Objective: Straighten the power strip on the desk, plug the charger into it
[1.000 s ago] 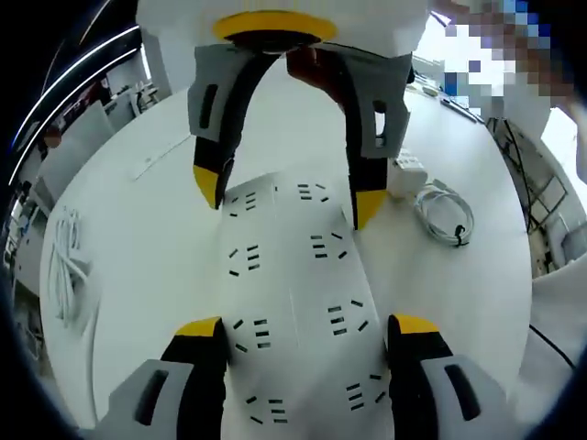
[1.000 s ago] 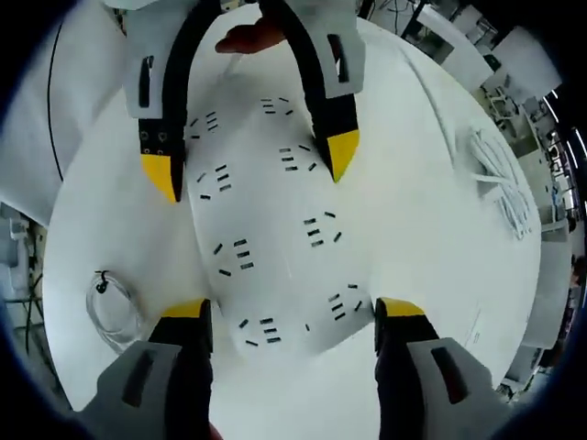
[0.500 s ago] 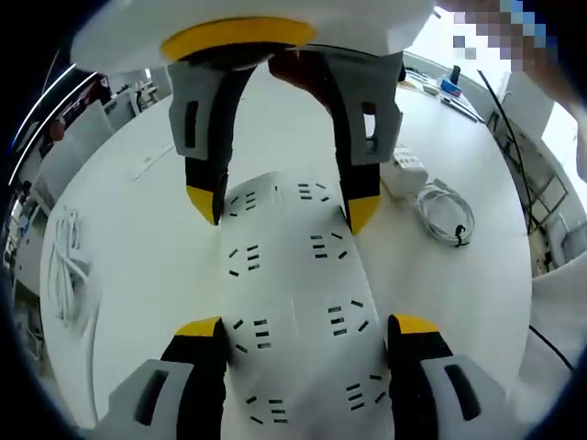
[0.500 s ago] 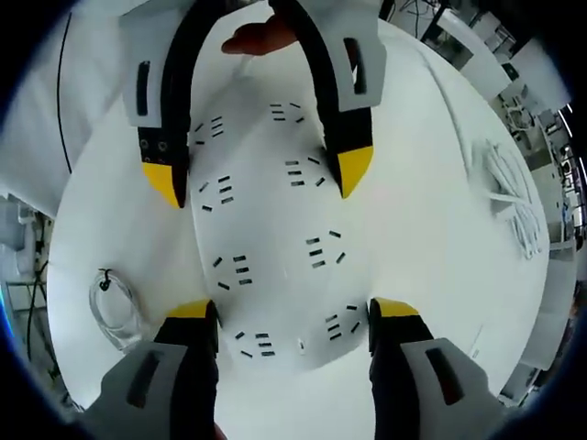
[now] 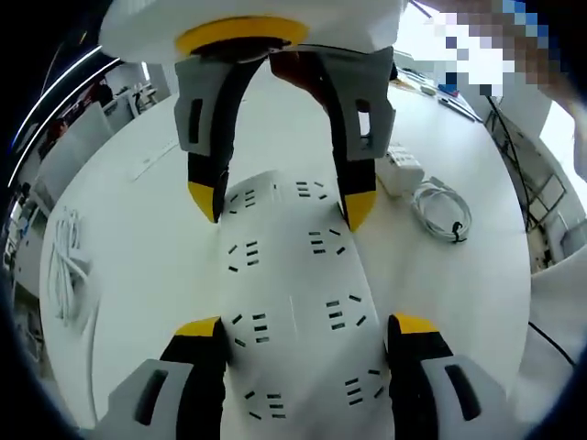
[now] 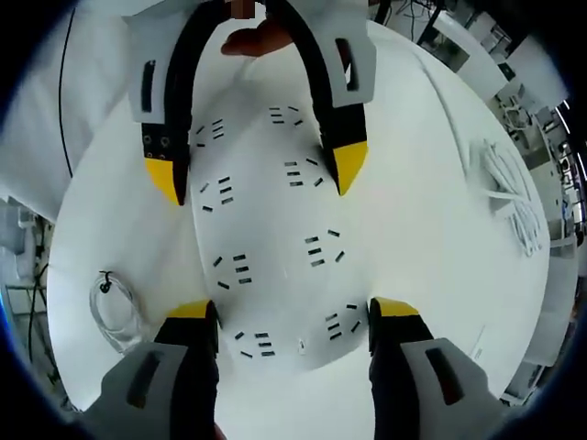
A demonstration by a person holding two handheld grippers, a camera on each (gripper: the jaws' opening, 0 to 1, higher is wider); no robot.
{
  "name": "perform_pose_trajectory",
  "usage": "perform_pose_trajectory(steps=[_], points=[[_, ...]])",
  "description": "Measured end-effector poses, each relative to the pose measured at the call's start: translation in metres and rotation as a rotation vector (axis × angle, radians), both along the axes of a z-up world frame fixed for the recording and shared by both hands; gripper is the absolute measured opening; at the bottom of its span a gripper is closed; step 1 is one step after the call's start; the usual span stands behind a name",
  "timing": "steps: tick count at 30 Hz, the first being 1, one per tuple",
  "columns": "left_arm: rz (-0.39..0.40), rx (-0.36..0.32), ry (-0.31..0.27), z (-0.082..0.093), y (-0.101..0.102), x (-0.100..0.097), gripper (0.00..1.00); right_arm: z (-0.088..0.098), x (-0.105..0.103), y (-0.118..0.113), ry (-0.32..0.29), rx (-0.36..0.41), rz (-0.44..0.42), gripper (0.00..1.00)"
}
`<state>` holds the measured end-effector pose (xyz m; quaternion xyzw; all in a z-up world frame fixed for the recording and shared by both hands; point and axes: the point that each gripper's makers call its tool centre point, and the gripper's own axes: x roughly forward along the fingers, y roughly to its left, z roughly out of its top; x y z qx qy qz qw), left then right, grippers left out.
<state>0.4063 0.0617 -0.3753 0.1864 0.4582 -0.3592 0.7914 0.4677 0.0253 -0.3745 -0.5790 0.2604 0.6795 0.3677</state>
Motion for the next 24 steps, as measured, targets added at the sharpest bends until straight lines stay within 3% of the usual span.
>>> perform_pose_trajectory(steps=[16,24], points=[[-0.007,0.009,0.008,-0.0008,0.0069,-0.002,0.73,-0.0012,0.0018,0.0007,0.01,0.0,0.004,0.66],[-0.005,0.006,0.005,-0.0004,0.0064,-0.0064,0.73,-0.0018,0.0017,0.0041,-0.014,-0.024,0.048,0.65]])
